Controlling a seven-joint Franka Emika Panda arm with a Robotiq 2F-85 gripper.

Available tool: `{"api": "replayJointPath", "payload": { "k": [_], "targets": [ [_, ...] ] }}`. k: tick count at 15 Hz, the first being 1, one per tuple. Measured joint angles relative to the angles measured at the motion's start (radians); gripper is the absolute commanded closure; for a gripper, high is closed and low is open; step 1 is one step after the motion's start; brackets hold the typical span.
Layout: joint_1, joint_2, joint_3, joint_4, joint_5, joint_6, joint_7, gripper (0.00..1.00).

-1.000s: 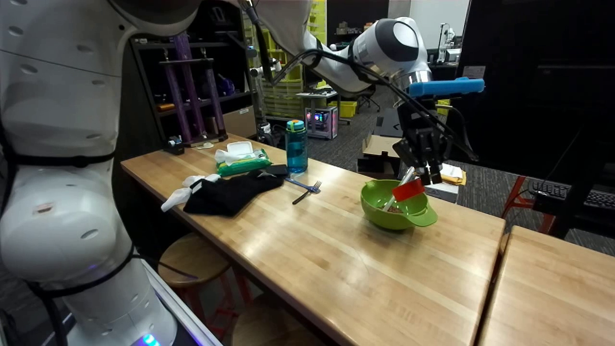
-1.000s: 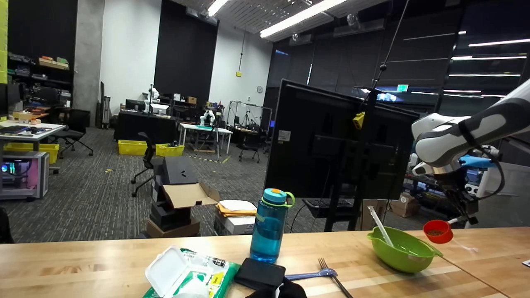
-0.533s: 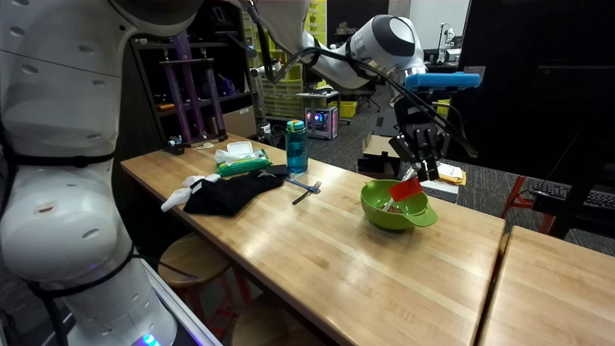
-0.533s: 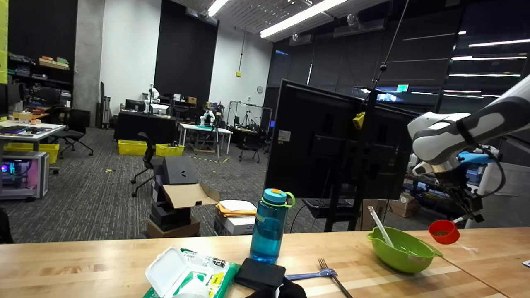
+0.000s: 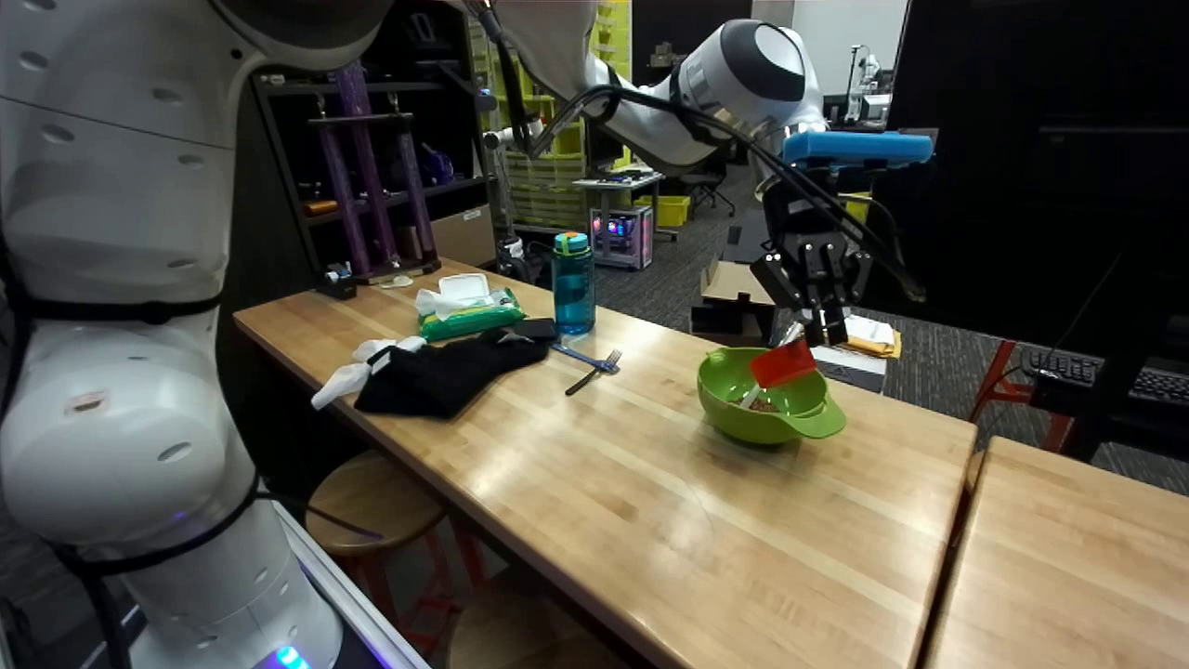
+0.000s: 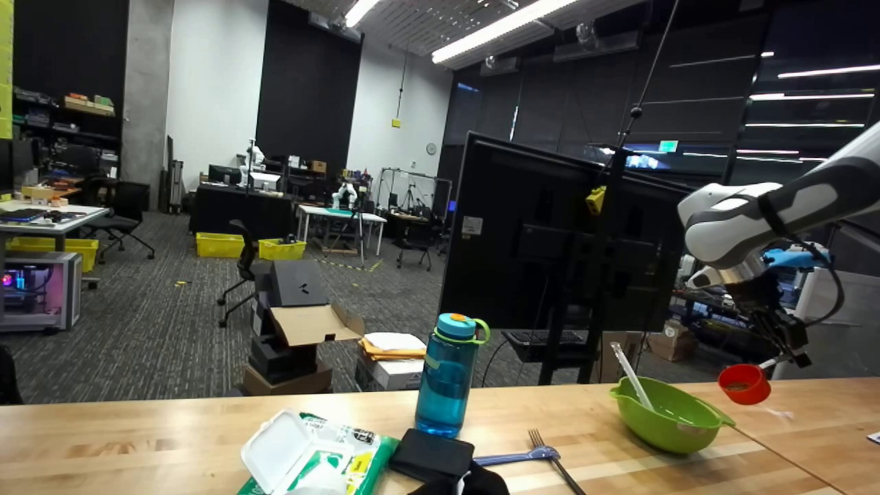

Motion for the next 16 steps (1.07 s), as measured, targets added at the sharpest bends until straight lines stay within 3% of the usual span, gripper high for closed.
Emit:
{"api": "replayJointPath", "payload": {
  "k": [8,16],
  "targets": [
    [-0.021,0.023,0.008,0.042,0.082,-0.016,-0.024,0.94],
    [-0.023,0.072,0.008,0.125,0.079,-0.084,-0.026,0.94]
  ]
}}
